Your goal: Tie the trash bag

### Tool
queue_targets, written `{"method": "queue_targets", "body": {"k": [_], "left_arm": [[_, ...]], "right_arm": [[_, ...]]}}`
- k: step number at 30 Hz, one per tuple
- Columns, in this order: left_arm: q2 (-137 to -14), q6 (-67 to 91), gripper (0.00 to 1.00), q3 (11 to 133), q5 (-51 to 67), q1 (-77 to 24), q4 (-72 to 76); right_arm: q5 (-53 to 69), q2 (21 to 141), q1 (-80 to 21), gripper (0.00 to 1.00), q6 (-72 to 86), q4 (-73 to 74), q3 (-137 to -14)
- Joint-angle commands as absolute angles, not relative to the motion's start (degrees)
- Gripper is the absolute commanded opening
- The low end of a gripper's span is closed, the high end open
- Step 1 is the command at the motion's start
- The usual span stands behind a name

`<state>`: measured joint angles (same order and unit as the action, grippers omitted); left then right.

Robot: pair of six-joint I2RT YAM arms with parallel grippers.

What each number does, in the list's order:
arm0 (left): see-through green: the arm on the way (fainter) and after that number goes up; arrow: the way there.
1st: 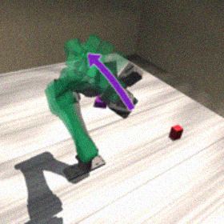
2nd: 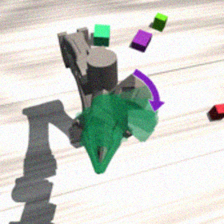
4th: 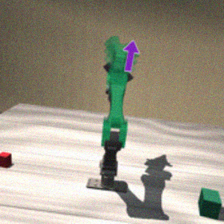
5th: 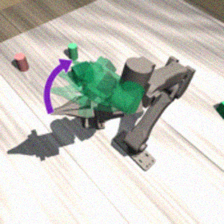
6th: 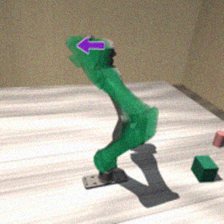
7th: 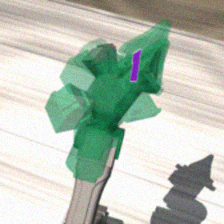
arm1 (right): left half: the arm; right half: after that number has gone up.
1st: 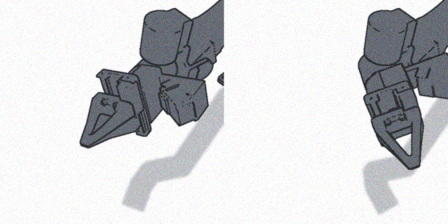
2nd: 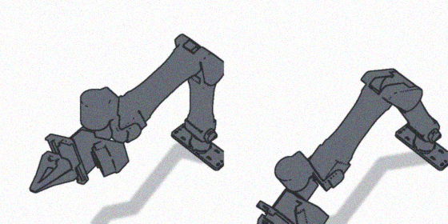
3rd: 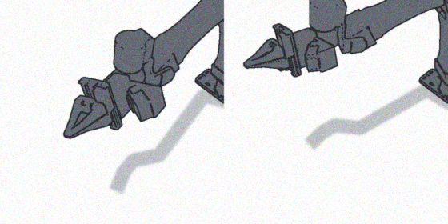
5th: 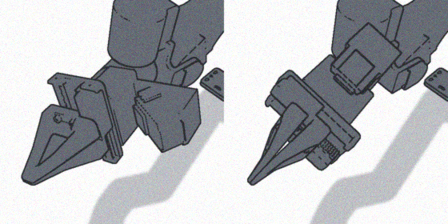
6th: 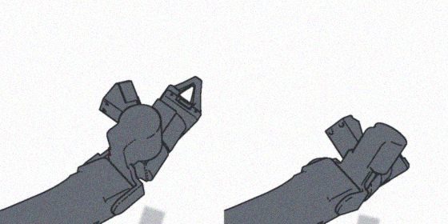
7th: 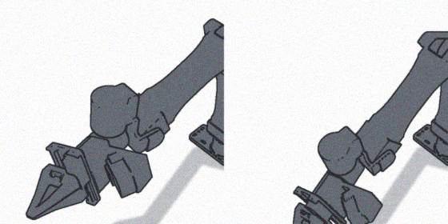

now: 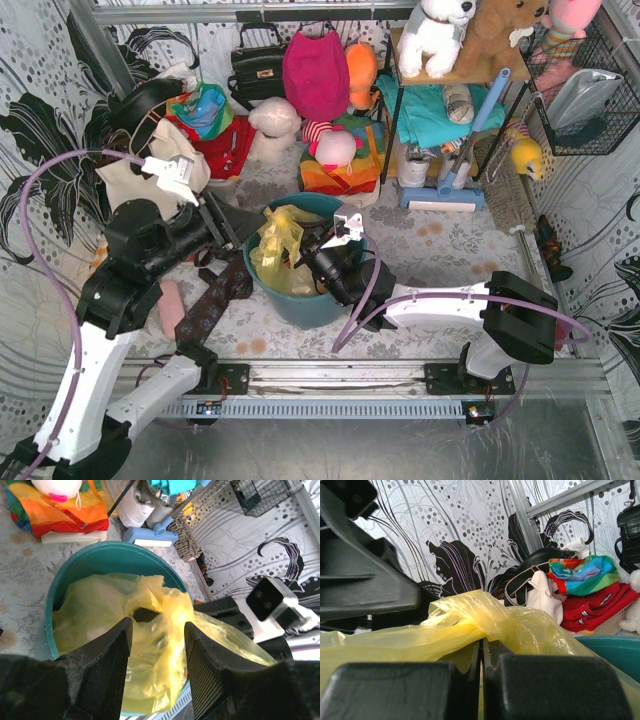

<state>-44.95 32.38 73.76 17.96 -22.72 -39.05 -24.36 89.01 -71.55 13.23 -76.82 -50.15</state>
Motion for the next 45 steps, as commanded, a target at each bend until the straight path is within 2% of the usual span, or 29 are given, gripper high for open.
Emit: {"method": "queue_targets", "body": {"k": [1, 9, 15, 24, 32, 36, 42, 45], "left_arm": [[-46.97, 36.76, 0.54, 72.96, 14.44, -22.48, -34.11], [-48.45, 38.46, 0.57, 71.90, 13.04, -22.47, -32.30], [-48.45, 38.56, 0.55, 70.12, 15.01, -22.48, -30.38], [-48.47, 38.38, 0.39, 69.22, 18.08, -22.50, -28.57], [-48.21, 39.91, 0.00, 67.79, 23.67, -22.50, -23.77], [-47.69, 39.71, 0.00, 67.68, 22.93, -22.46, -23.21], [-46.81, 38.94, 0.00, 67.42, 20.33, -22.50, -23.73], [-46.75, 38.85, 0.00, 67.38, 19.99, -22.50, -23.74]], "right_arm": [[-23.43, 88.86, -71.72, 0.00, 14.41, -78.94, -51.76], [-23.38, 89.32, -71.72, 0.00, 14.77, -78.82, -52.11], [-23.38, 89.73, -71.72, 0.00, 15.20, -78.92, -52.12], [-23.38, 89.82, -71.72, 0.01, 15.17, -78.88, -52.21], [-23.38, 89.56, -71.72, 0.01, 15.12, -79.00, -51.94], [-23.38, 89.03, -71.72, 0.01, 15.35, -78.67, -51.58], [-23.75, 86.69, -71.72, 0.17, 17.86, -75.86, -50.27], [-23.82, 85.01, -71.72, 0.20, 19.59, -73.78, -49.37]]}}
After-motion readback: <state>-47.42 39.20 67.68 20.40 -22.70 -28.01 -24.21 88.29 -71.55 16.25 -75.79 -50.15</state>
